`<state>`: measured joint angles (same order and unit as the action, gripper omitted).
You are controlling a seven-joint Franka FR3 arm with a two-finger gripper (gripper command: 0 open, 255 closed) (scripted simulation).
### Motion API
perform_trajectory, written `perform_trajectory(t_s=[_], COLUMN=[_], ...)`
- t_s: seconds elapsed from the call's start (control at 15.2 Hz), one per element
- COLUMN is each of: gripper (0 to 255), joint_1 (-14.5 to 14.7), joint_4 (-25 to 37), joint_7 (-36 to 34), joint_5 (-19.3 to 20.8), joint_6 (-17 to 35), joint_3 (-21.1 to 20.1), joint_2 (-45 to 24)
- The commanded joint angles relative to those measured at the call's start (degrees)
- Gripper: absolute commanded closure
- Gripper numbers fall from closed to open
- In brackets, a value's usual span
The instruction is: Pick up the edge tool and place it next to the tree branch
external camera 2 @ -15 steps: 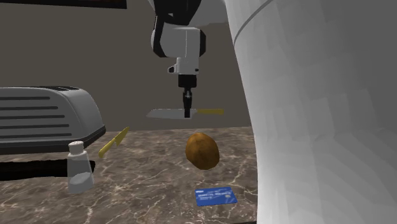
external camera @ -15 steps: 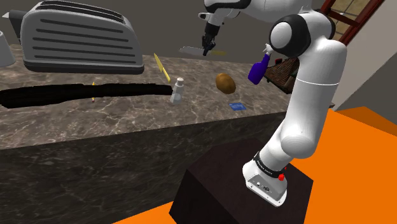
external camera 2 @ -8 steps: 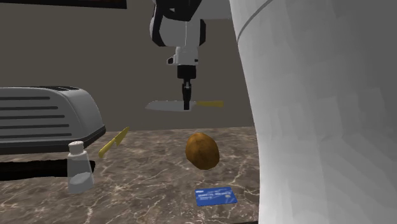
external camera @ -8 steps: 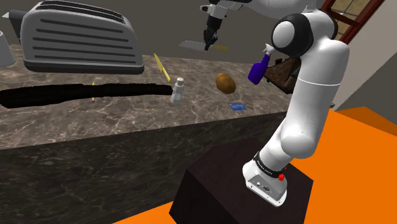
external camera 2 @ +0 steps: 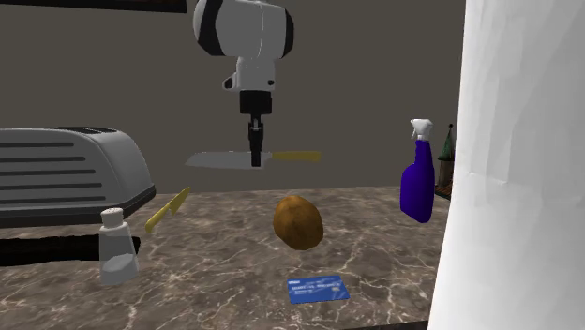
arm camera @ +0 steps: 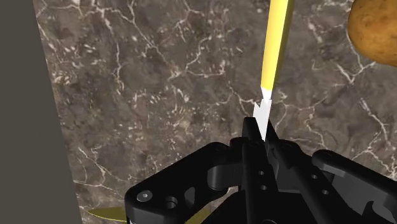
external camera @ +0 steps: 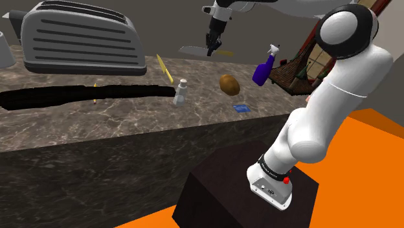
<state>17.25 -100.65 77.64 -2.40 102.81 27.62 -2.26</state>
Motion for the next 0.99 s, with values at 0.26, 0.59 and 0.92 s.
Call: perform_trajectory(t_s=[0.26, 0.59, 0.92], gripper=[255, 255, 255], joint_1=[3.73, 5.74, 7.66], joint_4=[-11.99, -19.41, -25.17], joint_7=[-9.50, -17.06, -24.27], joint_5=[4.72, 6.43, 6.44], joint_6=[2.12, 2.49, 2.35], joint_3=[-4.40, -9.07, -14.12], joint_2=[11.03, 18.29, 24.10])
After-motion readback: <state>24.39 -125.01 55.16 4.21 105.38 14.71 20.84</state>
